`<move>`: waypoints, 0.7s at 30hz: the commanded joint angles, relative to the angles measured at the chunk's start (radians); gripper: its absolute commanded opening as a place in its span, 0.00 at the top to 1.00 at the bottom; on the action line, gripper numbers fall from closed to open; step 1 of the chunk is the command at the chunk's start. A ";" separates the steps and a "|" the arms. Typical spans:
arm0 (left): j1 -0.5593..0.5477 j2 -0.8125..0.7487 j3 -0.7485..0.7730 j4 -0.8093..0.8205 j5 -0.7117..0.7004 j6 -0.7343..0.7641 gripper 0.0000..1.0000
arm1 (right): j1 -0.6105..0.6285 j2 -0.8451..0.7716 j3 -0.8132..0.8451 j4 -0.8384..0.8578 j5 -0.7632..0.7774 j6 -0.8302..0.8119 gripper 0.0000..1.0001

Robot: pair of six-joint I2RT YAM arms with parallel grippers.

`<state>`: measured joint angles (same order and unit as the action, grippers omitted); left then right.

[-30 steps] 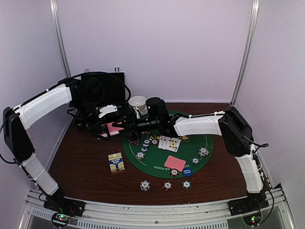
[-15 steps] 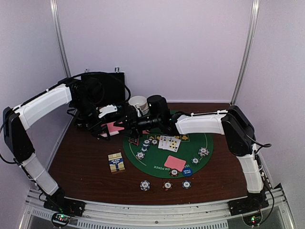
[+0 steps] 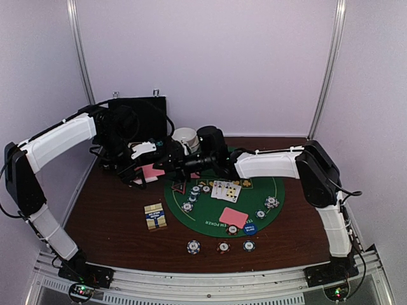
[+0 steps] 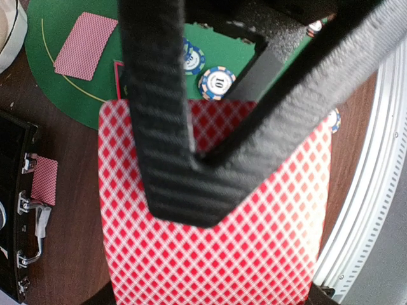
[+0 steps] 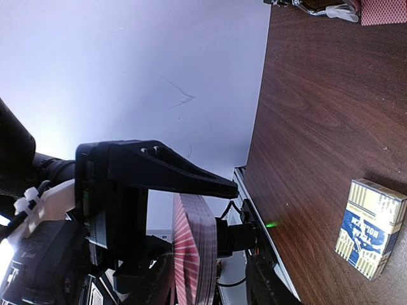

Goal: Distribute texas hold em gaming equipment

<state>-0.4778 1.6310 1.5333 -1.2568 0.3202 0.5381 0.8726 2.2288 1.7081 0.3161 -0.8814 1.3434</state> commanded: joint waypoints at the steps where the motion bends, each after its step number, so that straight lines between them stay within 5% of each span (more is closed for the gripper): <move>1: -0.002 -0.023 -0.008 0.030 -0.001 0.017 1.00 | -0.018 -0.077 -0.023 0.038 -0.013 0.007 0.63; 11: -0.002 -0.019 -0.007 0.037 -0.003 0.016 1.00 | -0.018 -0.081 -0.051 0.105 -0.025 0.061 0.77; 21: -0.002 -0.017 -0.001 0.039 -0.004 0.014 1.00 | 0.003 -0.061 -0.042 0.095 -0.056 0.056 0.74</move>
<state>-0.4778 1.6310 1.5257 -1.2522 0.3134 0.5407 0.8631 2.1956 1.6615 0.3904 -0.9096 1.4063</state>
